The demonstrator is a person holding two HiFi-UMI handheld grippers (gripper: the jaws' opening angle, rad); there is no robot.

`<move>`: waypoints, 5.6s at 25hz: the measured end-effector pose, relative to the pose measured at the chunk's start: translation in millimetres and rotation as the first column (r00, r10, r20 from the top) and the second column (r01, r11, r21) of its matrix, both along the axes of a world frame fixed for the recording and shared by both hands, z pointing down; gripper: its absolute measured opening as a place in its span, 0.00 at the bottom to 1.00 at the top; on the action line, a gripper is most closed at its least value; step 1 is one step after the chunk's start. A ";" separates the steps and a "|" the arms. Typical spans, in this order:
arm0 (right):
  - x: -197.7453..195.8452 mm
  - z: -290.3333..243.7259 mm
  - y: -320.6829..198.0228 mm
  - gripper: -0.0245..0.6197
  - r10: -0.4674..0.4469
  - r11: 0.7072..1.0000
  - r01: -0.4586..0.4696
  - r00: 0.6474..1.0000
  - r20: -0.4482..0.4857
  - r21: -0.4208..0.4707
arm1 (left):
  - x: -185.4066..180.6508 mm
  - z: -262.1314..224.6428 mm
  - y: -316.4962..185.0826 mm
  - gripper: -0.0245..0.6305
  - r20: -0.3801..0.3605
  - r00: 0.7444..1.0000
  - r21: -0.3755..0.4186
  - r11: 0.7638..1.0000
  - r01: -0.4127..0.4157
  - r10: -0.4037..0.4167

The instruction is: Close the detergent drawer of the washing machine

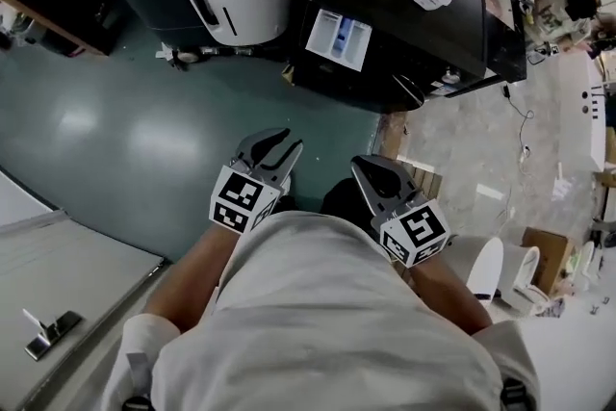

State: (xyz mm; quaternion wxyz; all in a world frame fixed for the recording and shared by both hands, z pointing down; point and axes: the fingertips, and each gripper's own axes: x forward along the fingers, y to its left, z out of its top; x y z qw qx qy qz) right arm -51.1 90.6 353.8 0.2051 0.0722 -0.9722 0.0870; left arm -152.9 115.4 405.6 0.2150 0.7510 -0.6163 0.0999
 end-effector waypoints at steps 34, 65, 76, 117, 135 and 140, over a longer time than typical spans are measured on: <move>15.1 23.5 -80.9 0.05 0.280 0.955 -0.286 0.957 -0.073 -0.081 | -23.2 118.7 -164.3 0.22 0.059 0.997 -0.153 0.987 -0.041 0.050; 37.5 36.3 -137.4 0.05 0.309 0.941 -0.322 0.943 -0.125 -0.107 | -39.5 155.1 -211.3 0.20 0.084 0.995 -0.211 0.975 0.069 -0.052; 37.5 40.9 -148.3 0.05 0.296 0.947 -0.306 0.950 -0.103 -0.097 | -38.4 152.5 -220.5 0.20 0.100 0.992 -0.216 0.972 0.096 -0.076; 40.8 42.7 -206.5 0.05 0.272 0.947 -0.287 0.955 -0.116 -0.142 | -59.9 149.4 -277.9 0.19 0.158 0.975 -0.221 0.957 0.189 -0.156; 34.3 44.5 -241.3 0.05 0.244 0.957 -0.258 0.963 -0.112 -0.133 | -70.5 148.6 -306.0 0.19 0.170 0.969 -0.222 0.951 0.213 -0.177; 33.1 42.7 -251.2 0.05 0.238 0.956 -0.253 0.965 -0.110 -0.150 | -72.8 148.9 -315.0 0.19 0.169 0.968 -0.229 0.947 0.224 -0.187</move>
